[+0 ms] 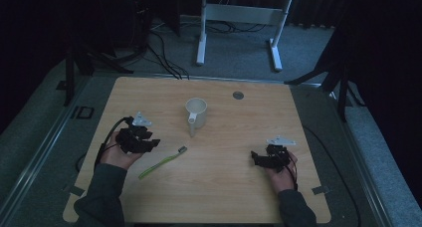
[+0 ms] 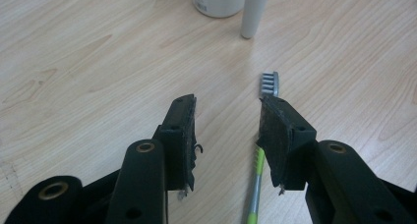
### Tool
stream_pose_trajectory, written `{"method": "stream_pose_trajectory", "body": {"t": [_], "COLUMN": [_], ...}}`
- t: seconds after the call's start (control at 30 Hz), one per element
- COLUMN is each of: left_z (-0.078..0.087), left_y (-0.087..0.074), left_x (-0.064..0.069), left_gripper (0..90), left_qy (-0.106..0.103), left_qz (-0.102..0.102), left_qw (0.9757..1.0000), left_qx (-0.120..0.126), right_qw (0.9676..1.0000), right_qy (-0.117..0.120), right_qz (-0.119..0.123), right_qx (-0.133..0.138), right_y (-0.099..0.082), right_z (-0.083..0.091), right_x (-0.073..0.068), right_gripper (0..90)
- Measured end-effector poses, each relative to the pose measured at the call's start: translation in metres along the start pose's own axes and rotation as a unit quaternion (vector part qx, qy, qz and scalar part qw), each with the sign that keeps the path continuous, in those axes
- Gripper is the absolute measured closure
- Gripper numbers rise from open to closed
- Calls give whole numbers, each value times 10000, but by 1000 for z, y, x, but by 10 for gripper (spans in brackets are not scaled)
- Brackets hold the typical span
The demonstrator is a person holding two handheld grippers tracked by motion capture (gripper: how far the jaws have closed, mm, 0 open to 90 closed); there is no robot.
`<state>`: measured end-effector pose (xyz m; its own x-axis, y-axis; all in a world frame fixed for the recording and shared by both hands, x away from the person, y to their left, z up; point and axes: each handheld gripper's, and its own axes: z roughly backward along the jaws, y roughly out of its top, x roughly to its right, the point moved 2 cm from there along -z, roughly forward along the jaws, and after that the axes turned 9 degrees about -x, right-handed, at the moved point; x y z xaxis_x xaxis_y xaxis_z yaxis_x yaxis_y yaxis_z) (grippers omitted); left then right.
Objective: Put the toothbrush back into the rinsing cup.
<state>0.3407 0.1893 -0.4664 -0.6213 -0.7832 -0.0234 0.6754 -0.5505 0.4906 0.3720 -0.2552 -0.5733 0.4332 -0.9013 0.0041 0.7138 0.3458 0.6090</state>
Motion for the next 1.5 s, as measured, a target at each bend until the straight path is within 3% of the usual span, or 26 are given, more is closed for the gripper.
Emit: {"method": "stream_pose_trajectory", "body": {"t": [1.1, 1.5], "left_z": [-10, -13], "left_y": [11, 14], "left_x": [6, 10], "left_gripper": [598, 596], "left_qy": [-174, -223], "left_qz": [-247, -409], "left_qw": [9989, 9971], "left_qx": [-360, -594], "right_qw": [10000, 10000], "right_qy": [0, -1], "right_qz": [0, 2], "right_qx": [-1, -2], "right_y": [0, 0], "right_z": [0, 0], "right_x": [0, 0], "right_gripper": [192, 192]}}
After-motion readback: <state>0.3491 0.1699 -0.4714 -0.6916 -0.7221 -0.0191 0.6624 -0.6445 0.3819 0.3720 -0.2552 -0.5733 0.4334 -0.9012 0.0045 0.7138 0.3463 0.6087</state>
